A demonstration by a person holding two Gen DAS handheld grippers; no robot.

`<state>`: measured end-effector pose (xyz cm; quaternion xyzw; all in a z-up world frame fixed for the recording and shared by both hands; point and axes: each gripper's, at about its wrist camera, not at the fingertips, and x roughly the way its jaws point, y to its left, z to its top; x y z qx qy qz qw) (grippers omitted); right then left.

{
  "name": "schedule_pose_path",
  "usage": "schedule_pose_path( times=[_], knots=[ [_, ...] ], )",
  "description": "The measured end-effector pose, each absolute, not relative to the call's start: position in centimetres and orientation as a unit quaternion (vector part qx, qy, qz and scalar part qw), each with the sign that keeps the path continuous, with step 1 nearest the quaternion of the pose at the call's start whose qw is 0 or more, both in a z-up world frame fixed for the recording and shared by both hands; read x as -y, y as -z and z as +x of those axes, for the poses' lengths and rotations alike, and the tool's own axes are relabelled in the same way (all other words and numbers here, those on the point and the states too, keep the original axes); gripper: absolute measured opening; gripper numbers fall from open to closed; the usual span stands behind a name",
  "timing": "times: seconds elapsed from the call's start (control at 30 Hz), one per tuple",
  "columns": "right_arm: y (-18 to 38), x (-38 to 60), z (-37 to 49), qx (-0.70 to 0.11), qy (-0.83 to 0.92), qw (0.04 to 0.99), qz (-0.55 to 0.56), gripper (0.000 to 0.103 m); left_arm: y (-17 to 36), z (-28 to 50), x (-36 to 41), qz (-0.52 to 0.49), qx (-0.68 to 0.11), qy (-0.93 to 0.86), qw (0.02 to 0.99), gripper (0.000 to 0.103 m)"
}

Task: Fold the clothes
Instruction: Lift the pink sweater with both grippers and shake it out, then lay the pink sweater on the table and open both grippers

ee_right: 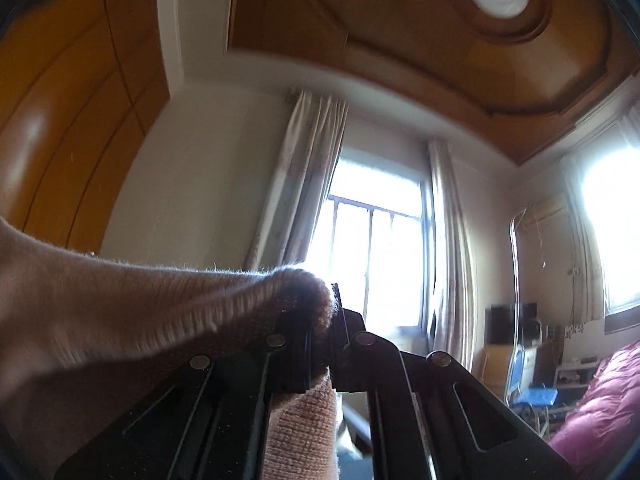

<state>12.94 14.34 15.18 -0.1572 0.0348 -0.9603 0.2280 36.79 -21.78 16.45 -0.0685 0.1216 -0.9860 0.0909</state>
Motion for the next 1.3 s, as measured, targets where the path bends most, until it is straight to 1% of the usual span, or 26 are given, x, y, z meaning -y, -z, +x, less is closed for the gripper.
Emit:
schedule_pose_path(
  times=[0.13,0.27,0.43,0.5,0.53,0.57,0.6,0.63,0.73,0.8,0.93,1.07,1.17,1.23,1.3],
  knots=[
    [-10.4,-9.9,6.6,-0.062,0.965,0.251,-0.039,0.006,-12.3,31.6,24.7,0.032,-0.150,0.979,0.137,0.007],
    [-3.2,-4.2,0.1,-0.103,0.954,0.271,0.081,0.006,-6.2,26.3,27.8,0.137,-0.164,0.960,0.179,0.007],
    [6.6,3.9,-7.4,-0.154,0.922,0.287,0.211,0.006,2.7,17.8,33.0,0.256,-0.170,0.929,0.206,0.007],
    [9.7,6.3,-9.9,-0.161,0.906,0.292,0.261,0.007,5.5,14.7,35.7,0.295,-0.174,0.913,0.220,0.010],
    [11.3,7.2,-10.8,-0.161,0.897,0.294,0.287,0.010,7.6,12.8,37.4,0.323,-0.181,0.901,0.224,0.010],
    [12.8,8.3,-11.9,-0.163,0.885,0.298,0.318,0.016,9.6,11.4,38.5,0.351,-0.188,0.889,0.228,0.012],
    [14.1,9.0,-12.5,-0.168,0.874,0.302,0.342,0.019,11.5,10.0,39.6,0.378,-0.194,0.875,0.232,0.013],
    [15.5,9.7,-13.2,-0.173,0.862,0.306,0.366,0.025,13.5,8.6,40.7,0.405,-0.200,0.860,0.236,0.015],
    [17.4,10.4,-13.3,-0.190,0.845,0.306,0.396,0.026,17.4,7.3,42.6,0.445,-0.216,0.827,0.267,0.017],
    [17.7,9.5,-13.1,-0.183,0.844,0.304,0.403,0.026,18.3,8.0,43.5,0.444,-0.231,0.817,0.287,0.019],
    [16.5,7.4,-11.6,-0.150,0.852,0.309,0.395,0.026,17.9,10.7,43.8,0.420,-0.254,0.818,0.299,0.019],
    [14.7,6.4,-8.5,-0.156,0.855,0.343,0.355,0.026,15.5,13.1,40.4,0.395,-0.245,0.851,0.244,0.019],
    [14.0,6.6,-6.2,-0.159,0.853,0.368,0.336,0.026,13.9,13.2,35.9,0.392,-0.212,0.880,0.164,0.019],
    [14.4,7.7,-5.4,-0.155,0.831,0.404,0.350,0.026,13.9,11.9,33.3,0.400,-0.206,0.886,0.110,0.019],
    [15.6,9.3,-4.7,-0.179,0.804,0.431,0.369,0.026,15.0,10.1,31.3,0.419,-0.196,0.883,0.082,0.020]
  ],
)
